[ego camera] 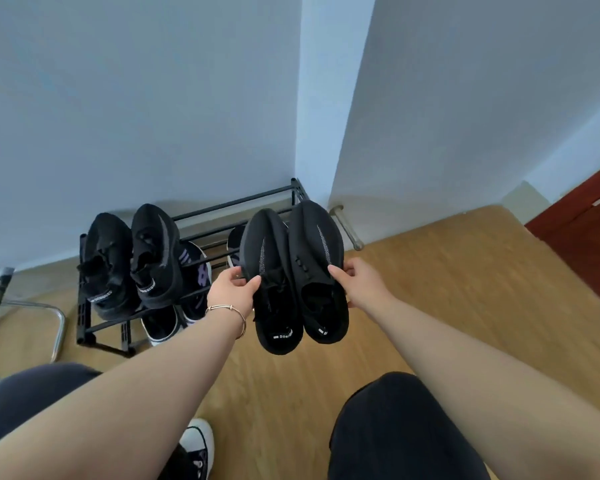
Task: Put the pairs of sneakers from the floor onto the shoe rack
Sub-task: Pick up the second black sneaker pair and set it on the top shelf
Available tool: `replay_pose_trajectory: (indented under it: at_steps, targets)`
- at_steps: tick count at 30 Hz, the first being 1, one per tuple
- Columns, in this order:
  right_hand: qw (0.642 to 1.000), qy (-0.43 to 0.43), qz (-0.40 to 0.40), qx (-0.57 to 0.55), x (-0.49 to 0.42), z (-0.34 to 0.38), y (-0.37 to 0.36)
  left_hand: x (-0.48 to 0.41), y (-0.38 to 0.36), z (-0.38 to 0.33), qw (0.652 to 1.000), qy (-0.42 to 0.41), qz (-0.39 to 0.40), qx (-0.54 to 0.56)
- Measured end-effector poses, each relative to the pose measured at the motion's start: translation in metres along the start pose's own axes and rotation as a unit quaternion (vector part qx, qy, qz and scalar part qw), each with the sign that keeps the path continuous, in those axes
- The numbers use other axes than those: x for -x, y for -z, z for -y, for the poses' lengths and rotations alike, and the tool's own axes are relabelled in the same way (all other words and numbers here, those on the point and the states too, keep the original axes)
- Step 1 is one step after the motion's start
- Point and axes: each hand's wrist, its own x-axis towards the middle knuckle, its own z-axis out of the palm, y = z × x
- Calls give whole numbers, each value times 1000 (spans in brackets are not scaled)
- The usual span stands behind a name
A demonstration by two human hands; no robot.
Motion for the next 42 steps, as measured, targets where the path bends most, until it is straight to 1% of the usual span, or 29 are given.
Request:
replay_pose_trajectory:
  at_steps: [6,9,14,22,27,31,36,39,42]
  targets:
    - [999,27,13,28,-32,35,-40,-37,31,-4,996,40,-50,60]
    - [997,44,17,59,-54,51,-54,-61,41,-6,995,42,-66,55]
    - [994,62,24,91,-91,74,-72,-115,49,-3,992,67,-78,78]
    - [989,65,25,128,-142,89,-93,-170,42,2,991,69,-87,76]
    - [991,57,21,120,-161,90,-102,-213,41,30,986,108,-51,120]
    - [992,55,0,112,-175,86,-107,-211,40,23,989,81,-39,121]
    - [996,43,-11,78,-184,81,-111,-198,42,2,996,34,-67,52]
    - [996,46,-23,80,-187,82,-112,-179,43,-19,997,22,-67,28]
    - [994,46,-32,98,-190,85,-114,-173,44,-24,997,14,-74,3]
